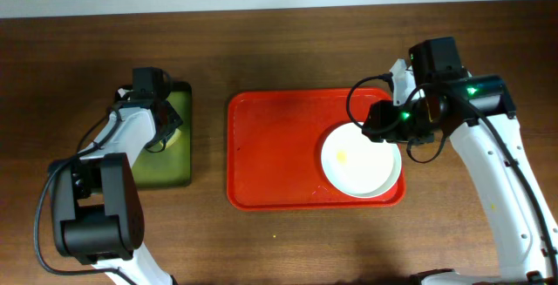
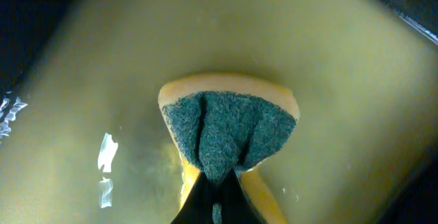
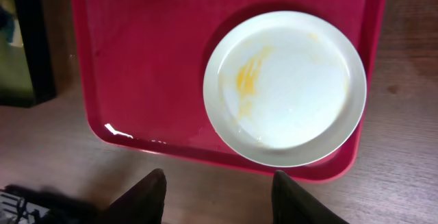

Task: Clean dirty plates on tray and stack at the side
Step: 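Move the right gripper to the white plate rim and grasp it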

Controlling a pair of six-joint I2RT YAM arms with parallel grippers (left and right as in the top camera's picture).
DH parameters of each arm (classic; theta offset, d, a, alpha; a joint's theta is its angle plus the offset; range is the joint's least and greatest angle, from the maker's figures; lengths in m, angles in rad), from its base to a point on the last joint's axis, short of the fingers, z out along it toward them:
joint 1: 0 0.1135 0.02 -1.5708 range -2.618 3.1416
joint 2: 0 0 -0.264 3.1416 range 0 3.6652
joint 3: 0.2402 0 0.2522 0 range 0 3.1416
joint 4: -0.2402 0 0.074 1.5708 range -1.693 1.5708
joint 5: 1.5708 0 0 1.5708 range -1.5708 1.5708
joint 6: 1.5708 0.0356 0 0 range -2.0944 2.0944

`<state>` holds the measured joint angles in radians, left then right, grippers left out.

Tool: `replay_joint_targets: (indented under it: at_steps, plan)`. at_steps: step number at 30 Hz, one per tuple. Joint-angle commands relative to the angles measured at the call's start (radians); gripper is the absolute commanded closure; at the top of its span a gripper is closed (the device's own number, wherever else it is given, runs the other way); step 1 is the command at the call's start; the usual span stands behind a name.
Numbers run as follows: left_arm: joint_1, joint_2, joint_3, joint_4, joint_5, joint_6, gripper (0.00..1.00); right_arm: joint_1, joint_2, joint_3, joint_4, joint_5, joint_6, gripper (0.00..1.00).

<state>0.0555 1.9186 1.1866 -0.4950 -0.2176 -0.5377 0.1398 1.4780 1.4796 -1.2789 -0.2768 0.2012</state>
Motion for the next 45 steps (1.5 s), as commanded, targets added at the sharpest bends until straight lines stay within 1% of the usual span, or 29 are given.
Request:
replay_joint_targets:
  at_steps: [1,3,6,7,8,9,10,11,13,15,16,19,20,23,27,29,30,32,34,35,44,45]
  plan:
    - [0.006,-0.041,0.062,-0.054,-0.019,0.046,1.00,0.011,0.003,-0.008,-0.004,0.101,0.025,0.48]
    - [0.006,-0.098,0.090,-0.097,-0.016,0.045,1.00,0.011,0.003,-0.008,-0.005,0.137,0.042,0.45]
    - [0.006,-0.224,0.110,-0.147,0.018,0.045,1.00,0.010,0.004,-0.010,-0.027,0.273,0.155,0.45]
    - [0.006,-0.276,0.110,-0.166,0.040,0.045,1.00,0.010,0.004,-0.011,-0.039,0.313,0.191,0.43]
    - [0.006,-0.311,0.109,-0.181,0.052,0.045,1.00,0.006,0.004,-0.014,-0.049,0.349,0.226,0.38]
    - [0.006,-0.356,0.109,-0.205,0.066,0.045,1.00,-0.001,0.004,-0.023,-0.049,0.357,0.235,0.29]
    - [0.006,-0.401,0.109,-0.233,0.068,0.045,1.00,-0.011,0.004,-0.038,-0.048,0.357,0.245,0.16]
    - [0.006,-0.414,0.109,-0.242,0.068,0.045,1.00,-0.016,0.004,-0.047,-0.048,0.357,0.251,0.16]
    - [0.006,-0.433,0.109,-0.274,0.068,0.045,1.00,-0.024,0.004,-0.085,-0.050,0.357,0.259,0.20]
    - [0.006,-0.430,0.108,-0.297,0.068,0.045,1.00,-0.029,0.004,-0.128,-0.048,0.352,0.282,0.21]
    - [0.006,-0.423,0.107,-0.320,0.068,0.045,1.00,-0.030,0.004,-0.162,-0.040,0.343,0.288,0.26]
    - [0.006,-0.411,0.106,-0.354,0.068,0.045,1.00,-0.030,0.004,-0.259,0.032,0.312,0.288,0.33]
    - [0.006,-0.409,0.106,-0.356,0.068,0.045,1.00,-0.030,0.004,-0.285,0.058,0.306,0.288,0.39]
    - [0.006,-0.409,0.106,-0.356,0.068,0.046,1.00,-0.030,0.004,-0.351,0.117,0.303,0.314,0.49]
    - [0.006,-0.409,0.106,-0.365,0.068,0.046,1.00,-0.047,0.009,-0.414,0.197,0.320,0.313,0.51]
    - [0.006,-0.409,0.106,-0.369,0.068,0.046,1.00,-0.091,0.020,-0.437,0.234,0.317,0.313,0.51]
    - [0.006,-0.409,0.106,-0.371,0.068,0.046,1.00,-0.118,0.030,-0.449,0.256,0.307,0.308,0.53]
    - [0.006,-0.409,0.106,-0.371,0.068,0.046,1.00,-0.163,0.055,-0.465,0.301,0.248,0.243,0.54]
    - [0.006,-0.409,0.106,-0.371,0.068,0.046,1.00,-0.192,0.081,-0.467,0.350,0.148,0.117,0.54]
    - [0.006,-0.409,0.106,-0.371,0.068,0.046,1.00,-0.197,0.090,-0.467,0.365,0.134,0.093,0.54]
    - [0.006,-0.409,0.106,-0.370,0.068,0.045,1.00,-0.198,0.141,-0.498,0.375,0.130,0.094,0.58]
    - [0.006,-0.409,0.106,-0.370,0.068,0.045,1.00,-0.198,0.146,-0.512,0.385,0.130,0.095,0.60]
